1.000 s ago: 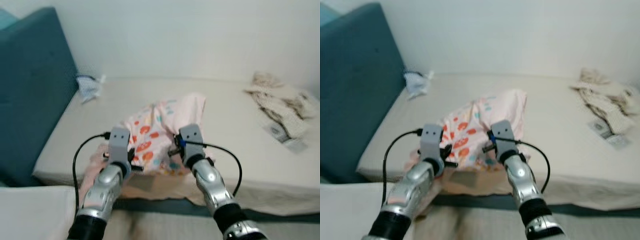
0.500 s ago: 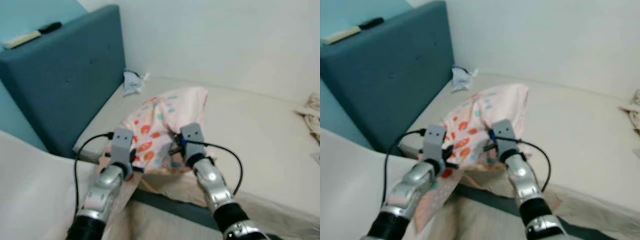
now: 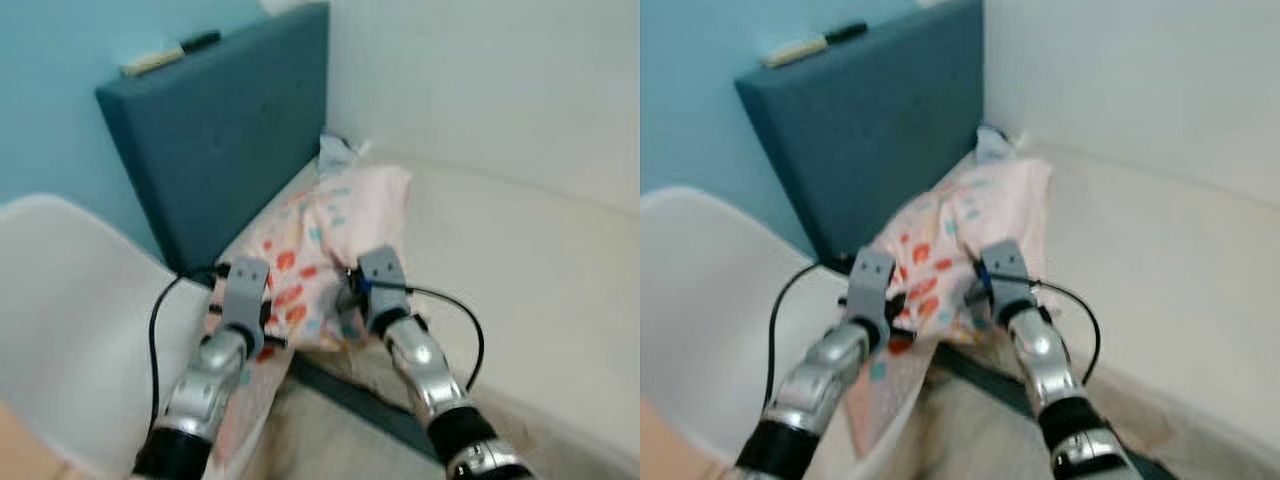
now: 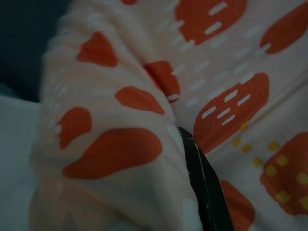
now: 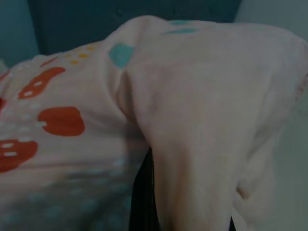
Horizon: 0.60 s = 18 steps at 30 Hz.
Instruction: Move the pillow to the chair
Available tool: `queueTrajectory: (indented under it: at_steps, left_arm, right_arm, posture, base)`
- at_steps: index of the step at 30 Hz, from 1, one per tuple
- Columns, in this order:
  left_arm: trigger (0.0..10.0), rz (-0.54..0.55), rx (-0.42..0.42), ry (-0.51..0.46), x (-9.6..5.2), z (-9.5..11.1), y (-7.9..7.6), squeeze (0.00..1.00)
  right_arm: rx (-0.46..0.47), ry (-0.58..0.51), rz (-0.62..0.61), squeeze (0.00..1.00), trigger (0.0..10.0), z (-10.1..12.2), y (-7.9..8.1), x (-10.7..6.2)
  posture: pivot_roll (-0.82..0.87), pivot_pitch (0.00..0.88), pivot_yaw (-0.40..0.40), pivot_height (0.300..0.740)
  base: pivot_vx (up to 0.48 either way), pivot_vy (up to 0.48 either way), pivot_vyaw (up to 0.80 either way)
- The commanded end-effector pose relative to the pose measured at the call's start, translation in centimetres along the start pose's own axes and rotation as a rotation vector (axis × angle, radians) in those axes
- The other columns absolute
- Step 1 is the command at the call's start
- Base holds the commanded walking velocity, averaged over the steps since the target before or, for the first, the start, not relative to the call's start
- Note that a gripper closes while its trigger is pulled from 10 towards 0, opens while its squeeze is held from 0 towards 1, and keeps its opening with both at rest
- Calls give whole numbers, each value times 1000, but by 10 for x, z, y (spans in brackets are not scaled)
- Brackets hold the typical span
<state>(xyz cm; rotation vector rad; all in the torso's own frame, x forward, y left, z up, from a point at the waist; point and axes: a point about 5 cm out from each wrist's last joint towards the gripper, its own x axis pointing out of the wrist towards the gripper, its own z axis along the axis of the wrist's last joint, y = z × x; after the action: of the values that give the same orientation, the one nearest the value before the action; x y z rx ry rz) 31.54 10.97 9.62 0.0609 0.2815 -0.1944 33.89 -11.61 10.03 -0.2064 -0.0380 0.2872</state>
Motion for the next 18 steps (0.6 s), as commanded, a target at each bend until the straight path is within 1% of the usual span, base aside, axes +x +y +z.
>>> queueTrajectory:
  at_steps: [1, 5, 10, 15, 18]
  left_arm:
    - [10000, 74, 27, 90, -5, -19, 18, 0]
    - [10000, 75, 37, 95, -5, -20, 18, 0]
    - [10000, 78, 30, 103, -5, -22, 18, 0]
    - [10000, 100, 66, 63, -4, -19, 20, 0]
    - [10000, 104, 59, 59, -4, -18, 20, 0]
  right_arm:
    - [16, -20, -67, 0, 10000, 4, -11, 0]
    - [17, -18, -68, 0, 10000, 3, -12, -1]
    - [16, -15, -66, 0, 10000, 2, -12, -1]
    - [17, -15, -65, 0, 10000, 3, -12, 0]
    - [18, -14, -64, 0, 10000, 3, -11, 0]
  posture:
    - [-21, 47, -17, 740]
    - [-19, 49, -19, 740]
    - [-18, 50, -21, 740]
    - [-16, 51, -22, 740]
    - [-17, 50, -21, 740]
  base:
    - [0, 0, 800]
    - [0, 0, 800]
    - [0, 0, 800]
    - [0, 0, 800]
    - [0, 0, 800]
